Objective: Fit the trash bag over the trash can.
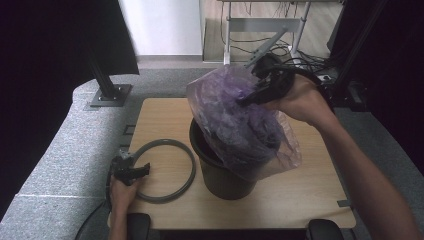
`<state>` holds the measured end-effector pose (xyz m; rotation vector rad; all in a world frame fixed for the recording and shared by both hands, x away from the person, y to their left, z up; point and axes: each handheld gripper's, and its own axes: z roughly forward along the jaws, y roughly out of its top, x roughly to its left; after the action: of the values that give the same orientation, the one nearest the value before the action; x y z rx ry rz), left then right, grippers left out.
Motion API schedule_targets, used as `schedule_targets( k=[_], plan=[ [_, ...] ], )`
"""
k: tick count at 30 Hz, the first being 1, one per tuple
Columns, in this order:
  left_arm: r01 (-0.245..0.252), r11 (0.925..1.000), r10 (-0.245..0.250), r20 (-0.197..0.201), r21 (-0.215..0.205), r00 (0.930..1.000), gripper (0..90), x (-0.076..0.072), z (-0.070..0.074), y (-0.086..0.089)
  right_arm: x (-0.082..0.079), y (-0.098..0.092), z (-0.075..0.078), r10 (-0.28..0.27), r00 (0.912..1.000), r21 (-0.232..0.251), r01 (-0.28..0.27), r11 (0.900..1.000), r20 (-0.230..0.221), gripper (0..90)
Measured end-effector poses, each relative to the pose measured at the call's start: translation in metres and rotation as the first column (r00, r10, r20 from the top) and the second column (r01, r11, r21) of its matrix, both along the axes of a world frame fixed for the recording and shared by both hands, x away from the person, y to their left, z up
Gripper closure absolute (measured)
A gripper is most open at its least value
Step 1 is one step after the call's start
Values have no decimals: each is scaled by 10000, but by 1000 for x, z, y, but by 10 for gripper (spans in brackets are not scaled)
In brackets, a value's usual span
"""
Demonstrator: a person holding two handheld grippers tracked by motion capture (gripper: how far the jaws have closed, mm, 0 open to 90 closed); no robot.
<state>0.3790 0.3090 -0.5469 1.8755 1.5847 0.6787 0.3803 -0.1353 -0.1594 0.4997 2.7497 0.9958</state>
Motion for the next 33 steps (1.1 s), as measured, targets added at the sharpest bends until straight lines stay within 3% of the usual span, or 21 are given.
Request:
schedule_targets(
  k=[11,16,24,29,33],
  plan=[
    [22,10000,-22,-1,-6,10000,123,0,0,0,20,61,-37,513,9974,-536,-541,9971,-511,819],
    [30,10000,-30,0,-4,10000,123,0,0,0,24,78,-48,840,9935,-478,-878,9950,-763,818],
    [28,10000,-28,0,-4,10000,123,1,0,0,15,92,-28,1017,9943,-436,-1031,9937,-333,817],
    [26,10000,-26,1,-5,10000,123,1,0,0,9,97,-19,1211,9921,-173,-1217,9924,-317,816],
    [22,10000,-22,-5,-6,10000,123,1,0,-1,5,97,-16,1301,9913,-336,-1308,9908,-216,815]
  ],
)
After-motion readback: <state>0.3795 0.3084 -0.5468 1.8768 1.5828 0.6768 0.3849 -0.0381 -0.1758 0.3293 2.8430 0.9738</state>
